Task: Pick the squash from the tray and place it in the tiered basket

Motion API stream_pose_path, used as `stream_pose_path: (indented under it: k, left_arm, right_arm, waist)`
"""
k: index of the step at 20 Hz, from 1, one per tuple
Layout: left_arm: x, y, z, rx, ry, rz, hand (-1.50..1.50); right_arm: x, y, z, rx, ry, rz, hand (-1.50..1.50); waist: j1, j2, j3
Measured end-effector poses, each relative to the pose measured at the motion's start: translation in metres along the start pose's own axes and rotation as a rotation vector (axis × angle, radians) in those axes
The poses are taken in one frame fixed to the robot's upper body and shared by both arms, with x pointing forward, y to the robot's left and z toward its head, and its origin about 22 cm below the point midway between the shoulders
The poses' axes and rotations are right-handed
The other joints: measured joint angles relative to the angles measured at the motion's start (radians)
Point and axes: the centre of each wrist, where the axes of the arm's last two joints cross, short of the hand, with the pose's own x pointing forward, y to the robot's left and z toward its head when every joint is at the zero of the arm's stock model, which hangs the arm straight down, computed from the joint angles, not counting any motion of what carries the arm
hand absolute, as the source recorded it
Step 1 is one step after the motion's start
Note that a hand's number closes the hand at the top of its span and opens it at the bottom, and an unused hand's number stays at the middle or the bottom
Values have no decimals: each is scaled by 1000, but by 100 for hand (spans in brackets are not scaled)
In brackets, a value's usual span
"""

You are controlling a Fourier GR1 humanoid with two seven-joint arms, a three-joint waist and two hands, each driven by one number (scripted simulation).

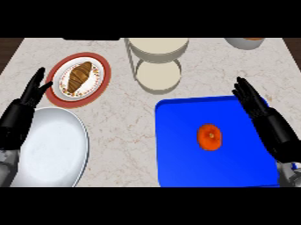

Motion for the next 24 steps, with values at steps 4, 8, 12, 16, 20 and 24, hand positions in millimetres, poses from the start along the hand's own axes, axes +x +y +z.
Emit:
stream_pose_path:
  k: [4, 8, 12, 16, 20, 24]
  left_arm:
    - [-4, -4, 3, 4, 78, 61, 0]
    - [-15, -17, 12, -9, 198, 172, 0]
    - [-17, -21, 13, -28, 261, 251, 0]
    - [-11, -22, 17, -40, 287, 284, 0]
    - [-13, -22, 22, -33, 295, 296, 0]
    - [-12, -19, 24, -33, 304, 296, 0]
  right_arm:
    - [11, 31, -5, 144, -137, -57, 150]
    - [9, 36, -5, 142, -174, 62, -150]
    - [-27, 58, 7, -74, -73, 64, -150]
    - [-36, 66, 8, -123, -126, 163, -150]
    - [-21, 43, 10, -99, -141, 385, -150]
    - [4, 18, 10, -14, -81, 654, -150]
  waist:
    - [-11, 4, -7]
    - [-28, 1, -15]
    - [-30, 5, -12]
    - [-27, 5, -11]
    - [-32, 2, -12]
    - [-38, -4, -15]
